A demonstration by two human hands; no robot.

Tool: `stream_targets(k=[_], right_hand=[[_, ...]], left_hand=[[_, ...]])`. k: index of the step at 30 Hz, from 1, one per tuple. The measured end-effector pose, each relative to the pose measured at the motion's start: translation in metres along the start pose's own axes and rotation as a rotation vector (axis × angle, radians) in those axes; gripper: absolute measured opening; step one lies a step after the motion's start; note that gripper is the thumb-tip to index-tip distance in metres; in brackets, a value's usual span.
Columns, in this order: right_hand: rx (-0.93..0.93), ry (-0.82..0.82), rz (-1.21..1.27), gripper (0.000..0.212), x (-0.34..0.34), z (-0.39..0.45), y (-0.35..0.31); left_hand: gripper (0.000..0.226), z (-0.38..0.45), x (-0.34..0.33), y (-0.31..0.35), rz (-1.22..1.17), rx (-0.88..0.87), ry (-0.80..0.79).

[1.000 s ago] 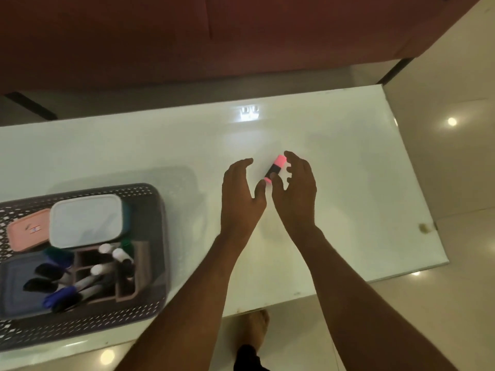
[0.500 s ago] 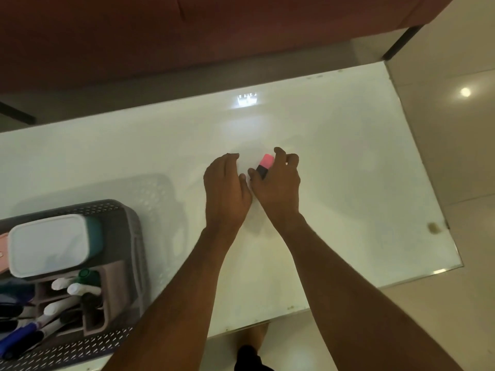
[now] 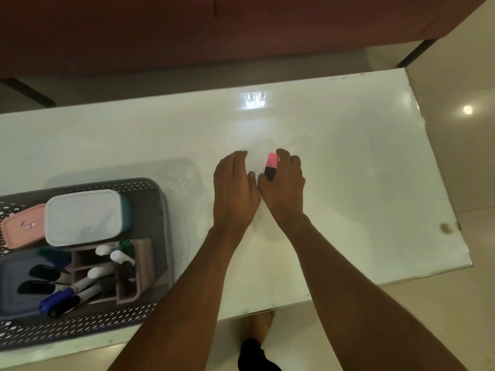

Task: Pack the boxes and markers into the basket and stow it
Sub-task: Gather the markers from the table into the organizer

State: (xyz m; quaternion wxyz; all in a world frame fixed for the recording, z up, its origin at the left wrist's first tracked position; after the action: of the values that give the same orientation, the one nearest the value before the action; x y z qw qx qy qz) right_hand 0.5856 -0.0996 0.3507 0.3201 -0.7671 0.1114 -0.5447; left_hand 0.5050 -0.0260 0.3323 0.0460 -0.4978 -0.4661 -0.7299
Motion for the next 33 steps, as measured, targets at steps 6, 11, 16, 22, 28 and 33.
stream_targets(k=[6, 11, 16, 22, 28, 33], right_hand=[[0.065, 0.021, 0.119, 0.052, -0.007, -0.045, -0.058], [0.113, 0.061, 0.228, 0.061, -0.020, -0.090, -0.128], [0.191, 0.031, 0.289, 0.067, -0.035, -0.142, -0.198], [0.328, -0.065, 0.172, 0.046, -0.069, -0.197, -0.239], [0.464, -0.071, -0.036, 0.015, -0.084, -0.231, -0.246], [0.449, -0.063, -0.297, 0.014, -0.104, -0.233, -0.236]], left_hand=[[0.040, -0.009, 0.065, -0.020, -0.051, 0.033, 0.055], [0.044, -0.019, 0.144, -0.039, -0.132, 0.061, 0.110], [0.047, -0.036, 0.223, -0.072, -0.181, 0.092, 0.142], [0.040, -0.074, 0.283, -0.122, -0.101, 0.034, 0.138], [0.040, -0.102, 0.293, -0.163, 0.007, -0.027, 0.068], [0.040, -0.113, 0.279, -0.180, 0.088, -0.097, 0.012]])
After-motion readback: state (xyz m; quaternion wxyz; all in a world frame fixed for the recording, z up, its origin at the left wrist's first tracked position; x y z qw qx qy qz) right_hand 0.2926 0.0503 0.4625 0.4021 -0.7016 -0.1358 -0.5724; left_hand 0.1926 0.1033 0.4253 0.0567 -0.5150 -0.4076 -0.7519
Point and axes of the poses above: each hand's wrist, its own z-axis towards the middle knuckle, its own x-axis out of the back of the hand, y = z × x, the point moved 2 cm from there along z, towards the middle knuckle, and after that the axes turned 2 degrees about y, right-handed, at the moved point
